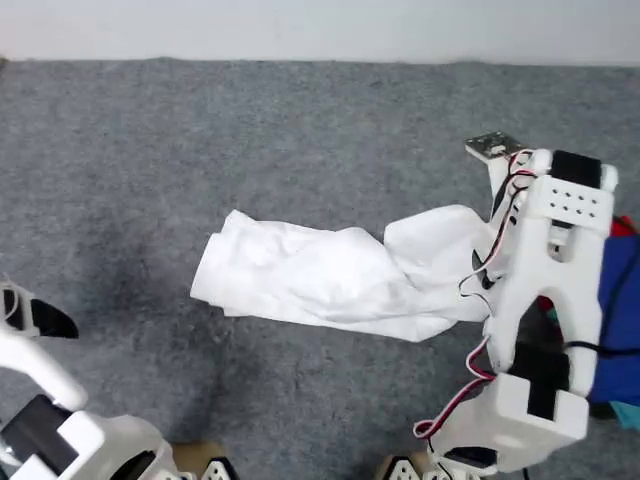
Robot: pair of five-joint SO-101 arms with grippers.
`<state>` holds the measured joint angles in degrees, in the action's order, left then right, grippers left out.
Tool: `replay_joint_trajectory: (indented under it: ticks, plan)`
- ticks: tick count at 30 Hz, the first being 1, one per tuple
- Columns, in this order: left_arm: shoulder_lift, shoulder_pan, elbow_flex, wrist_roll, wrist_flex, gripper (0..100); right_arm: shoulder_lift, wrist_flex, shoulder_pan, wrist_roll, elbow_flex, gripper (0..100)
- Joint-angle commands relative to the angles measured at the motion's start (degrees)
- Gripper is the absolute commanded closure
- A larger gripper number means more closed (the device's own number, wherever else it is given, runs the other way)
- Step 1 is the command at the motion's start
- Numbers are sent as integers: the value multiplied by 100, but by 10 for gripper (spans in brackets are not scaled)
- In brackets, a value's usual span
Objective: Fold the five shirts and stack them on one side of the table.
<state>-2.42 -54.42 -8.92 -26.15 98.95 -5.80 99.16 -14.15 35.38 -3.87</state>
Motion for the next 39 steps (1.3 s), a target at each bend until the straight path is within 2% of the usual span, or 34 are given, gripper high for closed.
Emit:
replay_joint_trajectory:
  ticks: [1,4,8,10,13,21,25,29,35,39]
  plan:
    - [-202,237,-4,-35,132,756,233,-4,-66,70,-360,727]
    - [-211,290,-4,-44,132,761,382,233,-66,114,-738,662]
    - [-229,316,-4,-44,141,761,549,303,-66,114,-1160,659]
    - [-237,325,-4,-44,141,761,655,382,154,79,-1196,659]
    - [-202,334,-4,-44,141,761,901,400,1077,114,-484,659]
    - [-255,299,22,-53,141,761,1473,374,4215,229,1011,659]
    - [-255,299,22,-53,149,761,1648,374,5103,273,1556,659]
    - [-255,299,22,-53,149,761,1534,-13,5235,440,2330,659]
    - [-255,316,4,-44,149,761,752,-831,4778,703,2769,674]
    - [-255,316,4,-35,149,761,312,-1516,4418,686,2629,853]
